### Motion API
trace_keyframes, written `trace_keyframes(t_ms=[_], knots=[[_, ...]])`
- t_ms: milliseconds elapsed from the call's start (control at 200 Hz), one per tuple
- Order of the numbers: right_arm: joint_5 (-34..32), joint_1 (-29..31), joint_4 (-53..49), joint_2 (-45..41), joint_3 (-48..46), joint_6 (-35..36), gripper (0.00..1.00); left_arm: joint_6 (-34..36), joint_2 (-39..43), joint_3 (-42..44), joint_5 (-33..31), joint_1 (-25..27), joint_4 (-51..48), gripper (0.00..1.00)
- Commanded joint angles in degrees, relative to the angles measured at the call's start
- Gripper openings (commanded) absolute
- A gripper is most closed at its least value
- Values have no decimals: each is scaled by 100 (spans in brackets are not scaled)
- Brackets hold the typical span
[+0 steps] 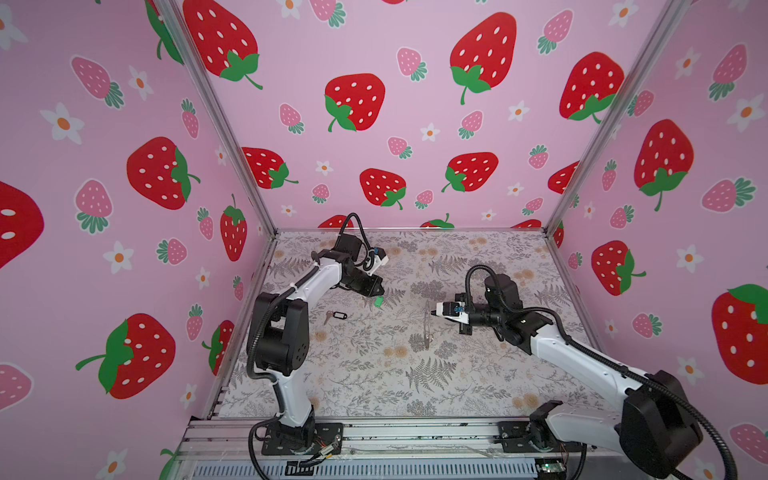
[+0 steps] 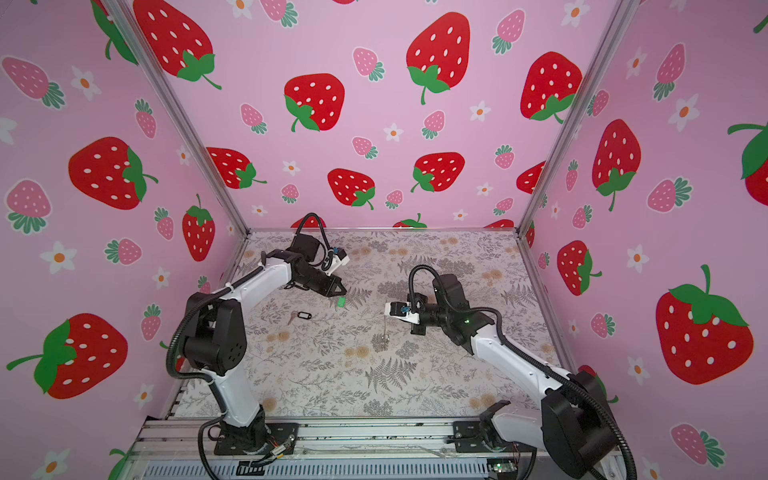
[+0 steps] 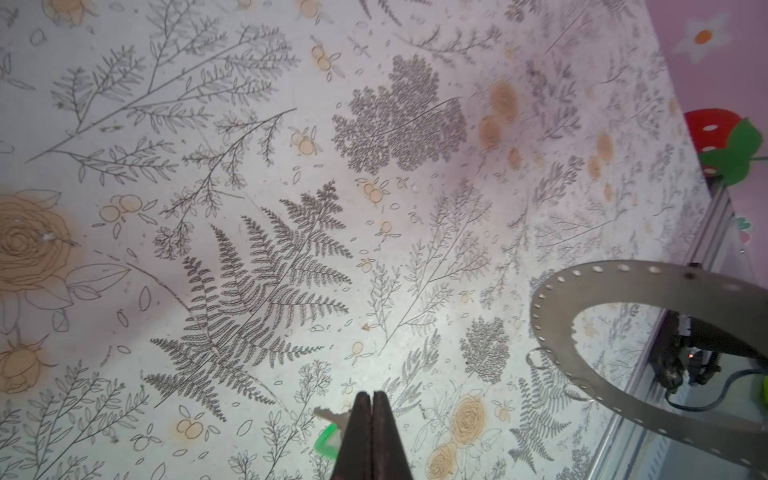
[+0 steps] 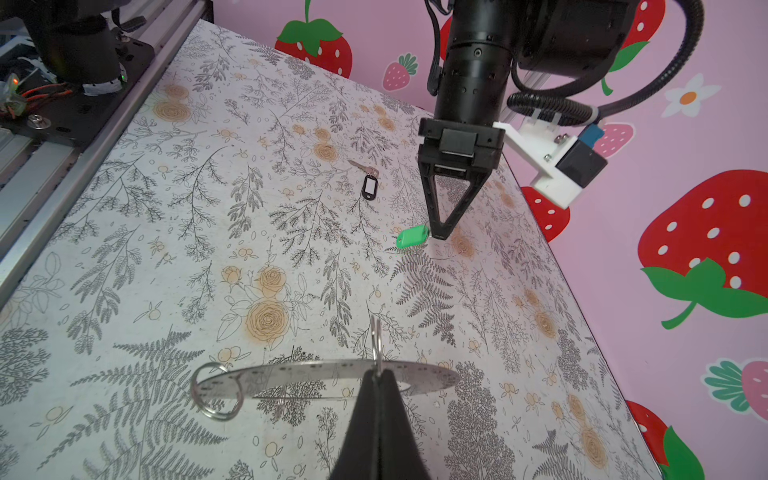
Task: Put the keys on the keyring
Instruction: 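Lift the green-tagged key and swing the left gripper toward the right gripper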
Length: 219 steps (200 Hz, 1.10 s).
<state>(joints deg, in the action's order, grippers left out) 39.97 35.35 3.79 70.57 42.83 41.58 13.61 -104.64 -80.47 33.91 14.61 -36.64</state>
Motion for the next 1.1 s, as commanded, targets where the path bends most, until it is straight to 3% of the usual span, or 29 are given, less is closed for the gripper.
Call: trace_keyframes(t_ms=[0,130,275,535,800,1091], knots=[[275,-19,169,-7,130,-159,0,-121,484,476,778,32,939,0],[349,-4,226,25,139,-253,0,-14,921,1050,902,203,1662,0],[346,16,209,14,123,-290,0,-139,741,1020,731,313,1553,0],[318,26,163,-18,167,-343,0,-355,1256,1876,1001,787,3407,0],[548,24,40,38,281,-567,0,165,1846,2465,1572,951,4479,0],[846,-38,-328,79,585,-597,0,1059,2344,2763,2074,995,4813,0]])
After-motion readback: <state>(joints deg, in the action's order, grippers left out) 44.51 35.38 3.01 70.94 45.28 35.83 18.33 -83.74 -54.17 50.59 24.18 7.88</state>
